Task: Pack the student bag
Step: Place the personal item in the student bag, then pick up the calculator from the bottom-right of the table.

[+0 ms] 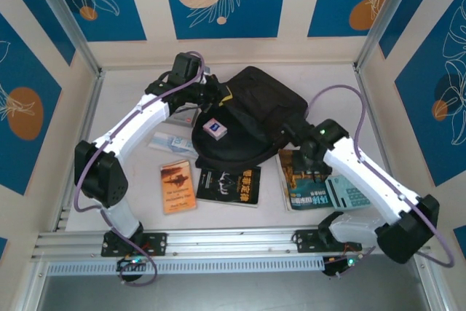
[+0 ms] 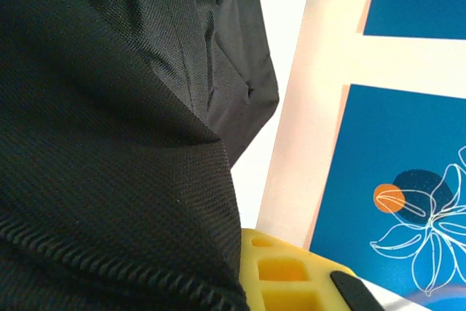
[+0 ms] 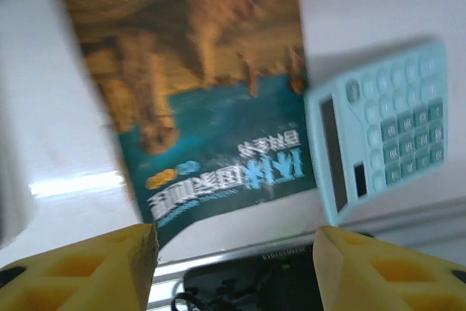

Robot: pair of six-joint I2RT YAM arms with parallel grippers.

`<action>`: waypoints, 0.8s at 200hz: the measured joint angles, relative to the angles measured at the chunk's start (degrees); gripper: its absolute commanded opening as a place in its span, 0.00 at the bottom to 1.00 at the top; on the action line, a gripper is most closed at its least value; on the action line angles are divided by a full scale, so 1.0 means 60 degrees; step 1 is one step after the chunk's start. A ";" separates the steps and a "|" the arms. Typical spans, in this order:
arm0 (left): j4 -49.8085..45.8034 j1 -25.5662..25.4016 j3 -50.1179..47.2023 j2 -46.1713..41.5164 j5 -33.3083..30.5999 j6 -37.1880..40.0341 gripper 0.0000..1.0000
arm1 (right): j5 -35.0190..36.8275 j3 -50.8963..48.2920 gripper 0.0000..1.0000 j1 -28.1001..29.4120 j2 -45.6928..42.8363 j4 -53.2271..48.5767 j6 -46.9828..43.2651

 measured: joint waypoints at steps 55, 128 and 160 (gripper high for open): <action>-0.0015 0.0000 0.0000 0.0033 0.0004 -0.0025 0.00 | -0.0368 -0.0266 0.60 -0.1861 0.2371 0.0382 0.0047; -0.0015 0.0000 0.0000 0.0040 0.0022 -0.0091 0.00 | -0.0215 -0.0488 0.61 -0.3293 0.4408 0.0936 0.0182; -0.0011 0.0004 0.0000 0.0058 0.0040 -0.0098 0.00 | -0.0036 -0.0364 0.63 -0.3534 0.5257 0.0943 0.0186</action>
